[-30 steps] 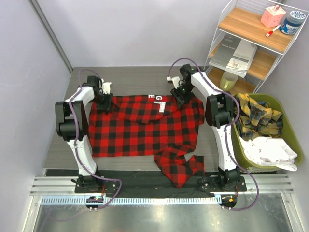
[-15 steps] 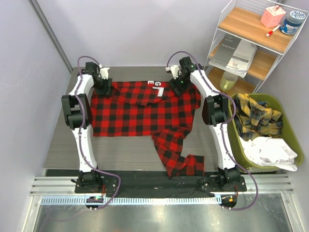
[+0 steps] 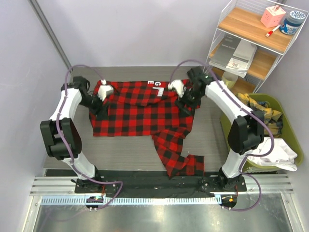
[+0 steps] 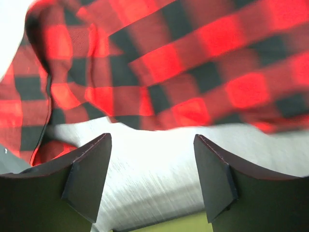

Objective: Fold and stack the long sleeve shirts
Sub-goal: Fold the shirt

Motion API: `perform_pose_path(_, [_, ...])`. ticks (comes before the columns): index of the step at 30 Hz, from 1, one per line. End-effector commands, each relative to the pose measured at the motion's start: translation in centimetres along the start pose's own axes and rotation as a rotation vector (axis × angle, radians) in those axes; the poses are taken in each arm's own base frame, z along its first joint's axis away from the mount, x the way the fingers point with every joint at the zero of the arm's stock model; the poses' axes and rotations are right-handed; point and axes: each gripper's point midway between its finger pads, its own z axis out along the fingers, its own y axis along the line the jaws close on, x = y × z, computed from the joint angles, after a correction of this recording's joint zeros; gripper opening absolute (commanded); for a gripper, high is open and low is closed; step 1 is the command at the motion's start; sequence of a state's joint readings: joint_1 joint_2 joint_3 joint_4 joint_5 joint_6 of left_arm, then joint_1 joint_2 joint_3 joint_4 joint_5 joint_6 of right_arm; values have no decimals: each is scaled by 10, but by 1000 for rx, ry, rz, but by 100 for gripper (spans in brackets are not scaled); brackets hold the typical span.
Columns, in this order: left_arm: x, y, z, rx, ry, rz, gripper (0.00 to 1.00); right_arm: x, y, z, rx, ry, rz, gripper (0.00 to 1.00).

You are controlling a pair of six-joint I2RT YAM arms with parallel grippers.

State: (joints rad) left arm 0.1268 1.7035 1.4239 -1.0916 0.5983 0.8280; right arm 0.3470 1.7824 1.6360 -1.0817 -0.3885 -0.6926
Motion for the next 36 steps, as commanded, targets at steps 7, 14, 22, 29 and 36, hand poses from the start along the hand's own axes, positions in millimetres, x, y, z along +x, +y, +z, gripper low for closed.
perform_pose_path(7, [76,0,20,89,195,333,58,56,27,68,-112,185,-171,70])
perform_pose_path(14, [100,-3,18,91,252,397,57,67,44,68,-132,195,-212,69])
perform_pose_path(22, [117,-11,20,102,261,445,59,61,56,82,-89,173,-266,70])
perform_pose_path(29, [139,-8,32,95,299,507,57,70,54,96,-38,196,-288,41])
perform_pose_path(36, [143,-4,39,80,296,531,47,72,48,92,11,203,-264,6])
